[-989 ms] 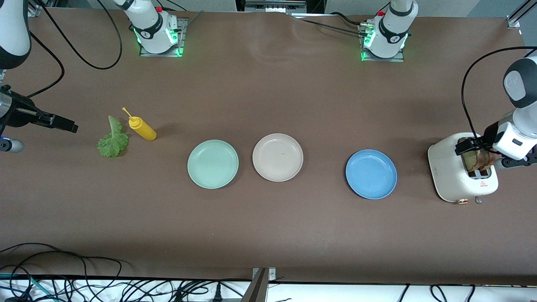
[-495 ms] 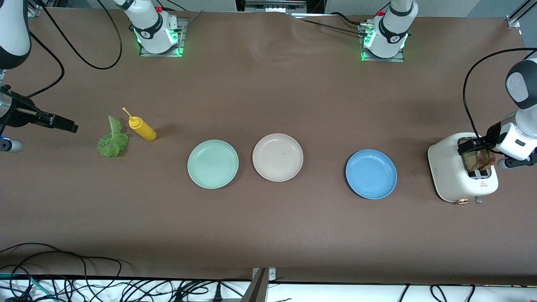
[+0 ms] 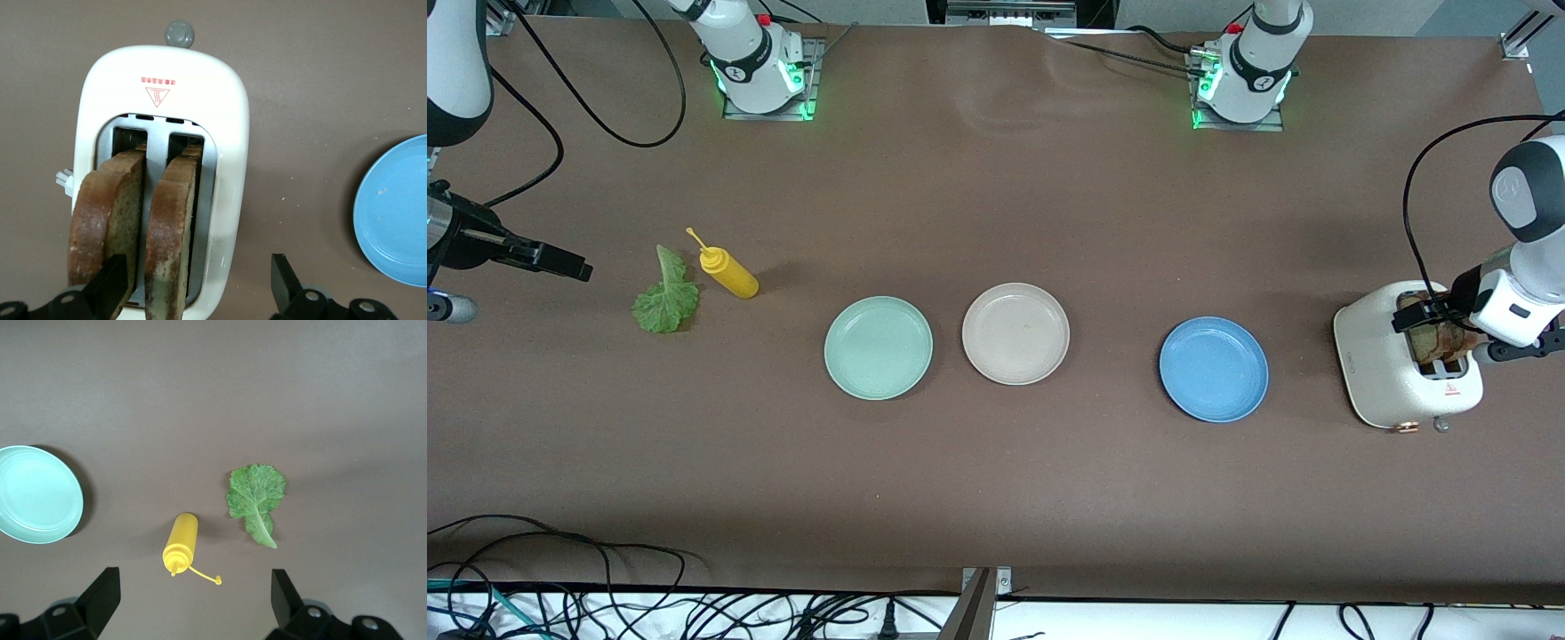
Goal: Make sandwich on beige plate with both arms
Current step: 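Close the left gripper on one toast slice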
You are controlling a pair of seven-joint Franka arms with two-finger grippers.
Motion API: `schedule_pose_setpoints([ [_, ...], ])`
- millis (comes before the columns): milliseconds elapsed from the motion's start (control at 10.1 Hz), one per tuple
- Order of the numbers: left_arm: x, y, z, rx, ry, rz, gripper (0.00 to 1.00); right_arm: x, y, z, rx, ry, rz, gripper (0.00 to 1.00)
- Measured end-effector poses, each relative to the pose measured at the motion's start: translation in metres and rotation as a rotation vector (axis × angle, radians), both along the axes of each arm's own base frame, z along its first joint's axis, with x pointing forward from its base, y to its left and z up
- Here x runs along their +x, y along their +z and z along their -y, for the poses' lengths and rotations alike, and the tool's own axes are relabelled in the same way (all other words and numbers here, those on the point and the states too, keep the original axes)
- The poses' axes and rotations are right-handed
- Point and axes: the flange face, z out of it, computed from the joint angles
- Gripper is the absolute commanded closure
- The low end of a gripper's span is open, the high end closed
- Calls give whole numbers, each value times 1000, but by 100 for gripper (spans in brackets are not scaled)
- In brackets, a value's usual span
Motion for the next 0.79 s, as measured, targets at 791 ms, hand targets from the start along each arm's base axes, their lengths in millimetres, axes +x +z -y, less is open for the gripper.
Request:
schedule_pose_setpoints([
  [791,0,-1,-2,1,3,2,71,0,0,0,0,0,-1,0],
])
